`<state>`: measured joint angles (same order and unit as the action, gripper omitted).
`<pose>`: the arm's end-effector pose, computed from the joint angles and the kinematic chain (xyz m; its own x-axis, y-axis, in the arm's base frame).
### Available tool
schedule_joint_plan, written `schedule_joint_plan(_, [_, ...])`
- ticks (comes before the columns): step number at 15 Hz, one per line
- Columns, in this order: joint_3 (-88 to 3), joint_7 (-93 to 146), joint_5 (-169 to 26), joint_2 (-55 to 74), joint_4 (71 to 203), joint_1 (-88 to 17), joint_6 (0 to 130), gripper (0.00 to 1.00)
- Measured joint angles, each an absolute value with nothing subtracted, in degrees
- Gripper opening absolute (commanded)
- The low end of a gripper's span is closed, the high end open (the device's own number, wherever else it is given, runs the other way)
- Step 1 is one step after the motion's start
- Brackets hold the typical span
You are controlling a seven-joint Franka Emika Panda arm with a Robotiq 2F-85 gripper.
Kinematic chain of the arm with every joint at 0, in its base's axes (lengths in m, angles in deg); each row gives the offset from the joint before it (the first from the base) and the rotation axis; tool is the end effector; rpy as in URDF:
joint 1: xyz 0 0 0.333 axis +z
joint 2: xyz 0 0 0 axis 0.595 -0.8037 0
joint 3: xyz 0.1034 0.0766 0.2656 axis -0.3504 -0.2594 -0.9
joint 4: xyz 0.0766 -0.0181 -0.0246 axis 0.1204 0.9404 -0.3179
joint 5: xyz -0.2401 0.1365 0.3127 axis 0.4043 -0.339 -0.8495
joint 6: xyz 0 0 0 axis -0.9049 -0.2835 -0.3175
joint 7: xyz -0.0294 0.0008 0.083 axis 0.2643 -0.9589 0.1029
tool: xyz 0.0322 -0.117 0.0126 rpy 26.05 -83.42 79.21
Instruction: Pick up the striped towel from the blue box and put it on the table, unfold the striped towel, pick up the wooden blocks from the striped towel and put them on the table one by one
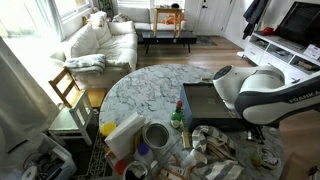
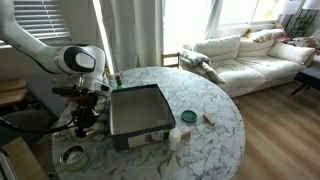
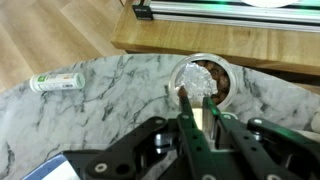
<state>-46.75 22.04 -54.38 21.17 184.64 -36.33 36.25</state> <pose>0.4078 -0.0304 0.1876 0.7716 0.0862 -0.6303 0.2693 -0.9419 0.2008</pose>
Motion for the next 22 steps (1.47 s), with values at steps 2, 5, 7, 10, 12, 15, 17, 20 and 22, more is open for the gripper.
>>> schedule_joint_plan(2, [-46.52,19.96,-53.91,20.04,184.81,-36.64,39.74,0.04])
schedule_joint_plan(5, [-45.88,17.0,-53.54,17.64,184.95,-37.55,44.98,0.04])
schedule_joint_plan(7, [-45.38,15.8,-52.53,15.95,184.95,-38.01,47.18,0.04])
schedule_joint_plan(10, [-44.55,15.69,-50.08,14.01,184.94,-38.22,48.12,0.11])
schedule_joint_plan(12, [-44.23,15.69,-49.42,13.23,184.88,-38.24,48.12,0.43])
schedule_joint_plan(15, [-44.29,15.64,-50.23,13.1,184.59,-38.23,48.08,0.66])
schedule_joint_plan(17, [-44.74,15.34,-51.58,14.01,184.03,-38.12,46.5,0.79])
schedule_joint_plan(20, [-45.98,14.9,-55.68,16.97,182.69,-37.56,39.81,1.0])
schedule_joint_plan(22, [-46.99,14.78,-61.49,19.11,181.56,-37.2,34.78,1.0])
